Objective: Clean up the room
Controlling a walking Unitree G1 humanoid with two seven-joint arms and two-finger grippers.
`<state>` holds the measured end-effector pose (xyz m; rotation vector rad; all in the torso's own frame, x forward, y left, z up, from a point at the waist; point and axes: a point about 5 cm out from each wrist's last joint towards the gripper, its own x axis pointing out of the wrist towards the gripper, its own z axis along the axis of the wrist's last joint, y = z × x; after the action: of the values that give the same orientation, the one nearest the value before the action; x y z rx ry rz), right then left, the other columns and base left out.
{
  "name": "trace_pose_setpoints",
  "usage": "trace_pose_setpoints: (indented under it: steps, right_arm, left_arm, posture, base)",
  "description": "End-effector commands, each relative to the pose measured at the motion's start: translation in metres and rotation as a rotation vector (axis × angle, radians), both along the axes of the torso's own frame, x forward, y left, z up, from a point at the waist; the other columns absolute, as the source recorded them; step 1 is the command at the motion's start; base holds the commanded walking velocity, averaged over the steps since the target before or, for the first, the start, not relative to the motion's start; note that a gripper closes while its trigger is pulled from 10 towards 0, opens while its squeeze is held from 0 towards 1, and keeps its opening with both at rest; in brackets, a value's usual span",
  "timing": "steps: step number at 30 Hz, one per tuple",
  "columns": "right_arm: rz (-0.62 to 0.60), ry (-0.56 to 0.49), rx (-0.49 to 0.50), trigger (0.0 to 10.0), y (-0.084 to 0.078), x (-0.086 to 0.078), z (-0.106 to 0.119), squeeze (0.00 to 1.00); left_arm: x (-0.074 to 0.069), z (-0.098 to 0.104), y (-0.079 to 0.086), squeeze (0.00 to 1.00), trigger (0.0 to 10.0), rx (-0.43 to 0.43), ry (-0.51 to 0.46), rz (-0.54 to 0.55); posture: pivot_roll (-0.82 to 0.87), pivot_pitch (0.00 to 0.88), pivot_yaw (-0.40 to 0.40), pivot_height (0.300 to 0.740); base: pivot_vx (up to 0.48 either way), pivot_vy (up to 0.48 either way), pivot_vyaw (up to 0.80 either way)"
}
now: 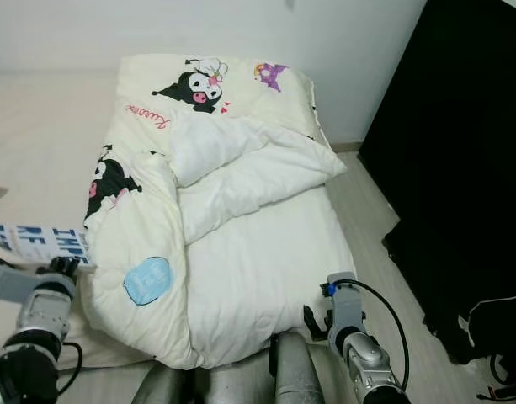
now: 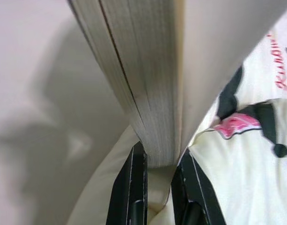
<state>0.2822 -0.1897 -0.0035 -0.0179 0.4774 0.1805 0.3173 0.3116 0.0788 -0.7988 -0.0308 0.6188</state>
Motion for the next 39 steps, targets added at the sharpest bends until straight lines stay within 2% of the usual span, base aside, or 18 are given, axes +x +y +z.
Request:
trace_pose_setpoints:
  steps: [1, 2, 11, 13, 19, 22, 23, 24, 25, 27, 28, 31, 32, 34, 35, 36, 38, 39]
  right_arm:
    - [-0.005, 0.021, 0.007, 10.0, -0.001, -0.006, -0.006, 0.0]
    - [0.001, 0.018, 0.014, 10.0, 0.002, -0.006, -0.005, 0.0]
    - [0.007, 0.005, 0.032, 10.0, 0.005, -0.006, -0.004, 0.0]
    - [0.005, 0.008, 0.031, 10.0, 0.003, -0.007, -0.005, 0.0]
    - [0.0, 0.012, 0.028, 10.0, 0.001, -0.007, -0.005, 0.0]
    - [-0.004, 0.009, 0.025, 10.0, 0.001, -0.005, -0.004, 0.0]
    - [-0.01, 0.004, 0.021, 10.0, 0.001, -0.002, -0.002, 0.0]
    - [-0.021, -0.001, 0.014, 10.0, 0.0, 0.0, 0.0, 0.0]
    - [-0.021, -0.001, 0.014, 10.0, 0.0, 0.0, 0.0, 0.0]
    - [-0.046, -0.017, 0.012, 10.0, -0.002, 0.006, 0.005, 0.0]
    - [-0.046, -0.017, 0.012, 10.0, -0.002, 0.006, 0.005, 0.0]
    - [-0.062, -0.03, 0.013, 10.0, -0.002, 0.009, 0.008, 0.0]
    - [-0.067, -0.034, 0.012, 10.0, -0.003, 0.01, 0.009, 0.0]
    - [-0.067, -0.034, 0.012, 10.0, -0.003, 0.01, 0.009, 0.0]
    - [-0.072, -0.036, 0.006, 10.0, -0.003, 0.01, 0.009, 0.0]
    - [-0.072, -0.036, 0.006, 10.0, -0.003, 0.01, 0.009, 0.0]
    - [-0.085, -0.042, 0.004, 10.0, -0.004, 0.01, 0.01, 0.0]
    - [-0.085, -0.042, 0.004, 10.0, -0.004, 0.01, 0.01, 0.0]
  left_arm:
    - [0.0, 0.007, 0.007, 0.16, 10.0, 0.048, -0.006, 0.006]
    - [-0.002, 0.006, 0.01, 1.0, 10.0, 0.078, 0.034, 0.012]
    - [-0.027, -0.01, 0.029, 1.0, 10.0, 0.258, 0.305, 0.14]
    - [-0.037, -0.011, 0.038, 1.0, 10.0, 0.438, 0.477, 0.19]
    - [-0.036, -0.005, 0.039, 1.0, 10.0, 0.54, 0.483, 0.189]
    - [-0.028, -0.003, 0.03, 0.98, 10.0, 0.54, 0.423, 0.136]
    - [-0.015, -0.001, 0.012, 0.6, 10.0, 0.531, 0.327, 0.027]
    - [-0.003, 0.001, -0.01, 0.0, 10.0, 0.534, 0.239, -0.086]
    - [-0.003, 0.001, -0.01, 0.0, 10.0, 0.534, 0.239, -0.086]
    - [0.018, 0.005, -0.07, 0.0, 10.0, 0.534, 0.036, -0.357]
    - [0.018, 0.005, -0.07, 0.0, 10.0, 0.534, 0.036, -0.357]
    - [0.025, 0.009, -0.115, 0.0, 10.0, 0.567, -0.067, -0.522]
    - [0.025, 0.01, -0.135, 0.0, 10.0, 0.65, -0.073, -0.582]
    - [0.025, 0.01, -0.135, 0.0, 10.0, 0.65, -0.073, -0.582]
    - [0.025, 0.01, -0.158, 0.0, 10.0, 0.722, -0.089, -0.643]
    - [0.025, 0.01, -0.158, 0.0, 10.0, 0.722, -0.089, -0.643]
    - [0.024, 0.01, -0.197, 0.0, 10.0, 0.93, -0.069, -0.693]
    - [0.024, 0.01, -0.197, 0.0, 10.0, 0.93, -0.069, -0.693]
  posture:
    - [-0.23, 0.254, -0.102, 0.635]
    - [-0.22, 0.257, -0.098, 0.635]
    - [-0.23, 0.252, -0.093, 0.635]
    - [-0.23, 0.245, -0.094, 0.635]
    - [-0.21, 0.239, -0.092, 0.635]
    - [-0.21, 0.234, -0.09, 0.635]
    - [-0.2, 0.231, -0.087, 0.635]
    - [-0.2, 0.227, -0.084, 0.635]
    - [-0.2, 0.227, -0.084, 0.635]
    - [-0.19, 0.22, -0.077, 0.635]
    - [-0.19, 0.22, -0.077, 0.635]
    - [-0.19, 0.216, -0.072, 0.635]
    - [-0.19, 0.213, -0.069, 0.635]
    - [-0.19, 0.213, -0.069, 0.635]
    - [-0.19, 0.212, -0.062, 0.635]
    - [-0.19, 0.212, -0.062, 0.635]
    - [-0.21, 0.207, -0.051, 0.635]
    - [-0.21, 0.207, -0.051, 0.635]
  base:
    - [0.0, 0.0, 0.0]
    - [0.0, 0.0, 0.0]
    - [0.0, 0.0, 0.0]
    - [0.0, 0.0, 0.0]
    - [0.0, 0.0, 0.0]
    - [0.0, 0.0, 0.0]
    - [0.0, 0.0, 0.0]
    - [0.0, 0.0, 0.0]
    - [0.0, 0.0, 0.0]
    - [0.0, 0.0, 0.0]
    - [0.0, 0.0, 0.0]
    - [0.0, 0.0, 0.0]
    - [0.0, 0.0, 0.0]
    - [0.0, 0.0, 0.0]
    - [0.0, 0.0, 0.0]
    - [0.0, 0.0, 0.0]
    - [0.0, 0.0, 0.0]
    - [0.0, 0.0, 0.0]
